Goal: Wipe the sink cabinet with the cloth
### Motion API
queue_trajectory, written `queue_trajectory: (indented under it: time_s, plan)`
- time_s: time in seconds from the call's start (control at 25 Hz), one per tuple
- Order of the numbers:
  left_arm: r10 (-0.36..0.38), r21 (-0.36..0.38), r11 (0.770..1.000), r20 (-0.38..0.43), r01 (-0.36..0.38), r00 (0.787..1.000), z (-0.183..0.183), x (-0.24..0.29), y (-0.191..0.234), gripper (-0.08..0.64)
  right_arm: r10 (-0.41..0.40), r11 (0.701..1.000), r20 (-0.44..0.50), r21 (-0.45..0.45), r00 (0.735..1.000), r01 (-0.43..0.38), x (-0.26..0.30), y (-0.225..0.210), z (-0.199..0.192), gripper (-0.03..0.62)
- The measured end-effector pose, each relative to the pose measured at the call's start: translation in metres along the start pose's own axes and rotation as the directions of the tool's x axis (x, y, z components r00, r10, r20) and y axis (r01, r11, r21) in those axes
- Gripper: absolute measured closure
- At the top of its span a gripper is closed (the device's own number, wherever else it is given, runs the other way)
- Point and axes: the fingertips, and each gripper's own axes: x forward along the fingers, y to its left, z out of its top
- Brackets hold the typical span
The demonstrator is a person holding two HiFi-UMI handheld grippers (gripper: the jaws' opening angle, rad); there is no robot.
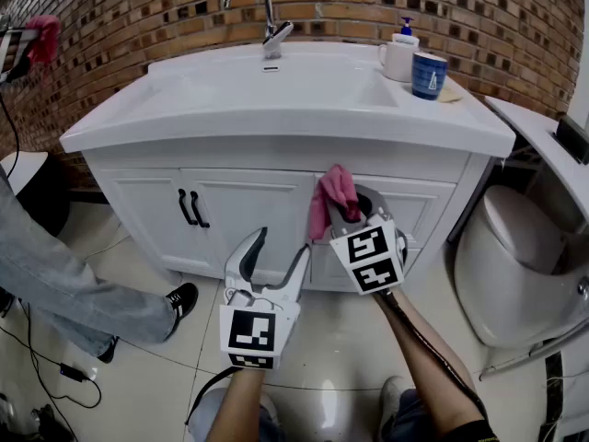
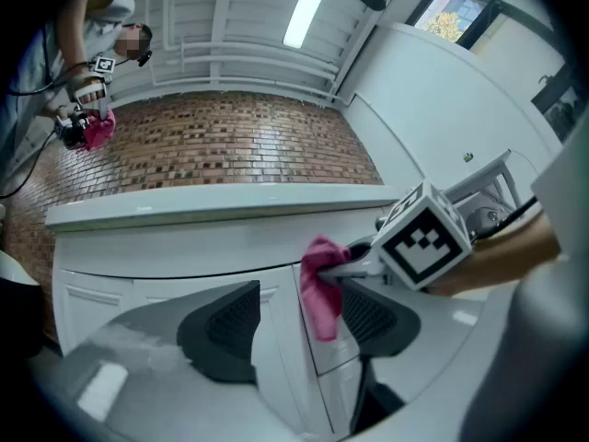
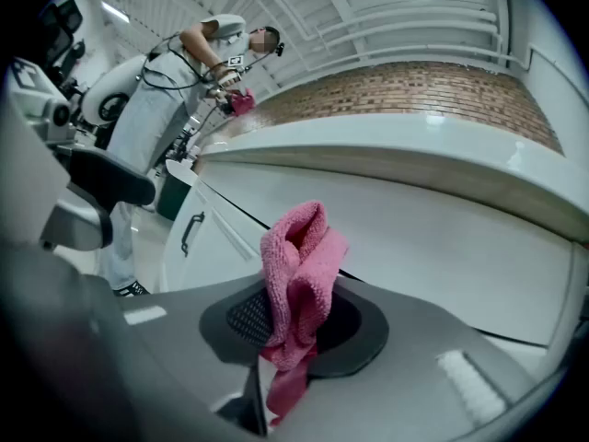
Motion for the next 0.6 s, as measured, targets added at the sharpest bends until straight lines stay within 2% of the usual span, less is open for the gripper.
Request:
queue_trajectory:
  time_s: [0.12,0.24,0.28,0.36,0.44,0.6]
  plan:
    - [-0.002,0.003,1.0,-0.036,0.002,0.999,-0.009,0.006,0.002,0.284,-0.128,0.992,-0.053,-0.026,0.99,0.126,-0.03,-0.048,-0.034,0.517]
    - [-0.026,-0.011,1.0,-0.021,0.026,0.999,-0.003,0.012,-0.005,0.284,-0.292,0.951,-0.143,0.055,0.946,0.303,-0.071,-0.112,-0.086,0.517]
    - [-0.037,-0.022,0.999,-0.01,0.037,0.999,-0.001,0.014,-0.01,0.284,-0.324,0.935,-0.17,0.092,0.931,0.342,-0.083,-0.13,-0.102,0.517]
    - [-0.058,-0.035,0.998,0.01,0.059,0.998,0.003,0.017,-0.022,0.284,-0.342,0.922,-0.199,0.121,0.919,0.369,-0.096,-0.147,-0.119,0.515]
    - [-0.076,-0.03,0.997,0.021,0.077,0.997,0.006,0.019,-0.034,0.284,-0.372,0.908,-0.22,0.113,0.902,0.403,-0.101,-0.153,-0.12,0.517]
    - [-0.076,-0.023,0.997,0.033,0.077,0.997,0.011,0.016,-0.036,0.284,-0.433,0.868,-0.231,0.153,0.872,0.472,-0.105,-0.158,-0.117,0.517]
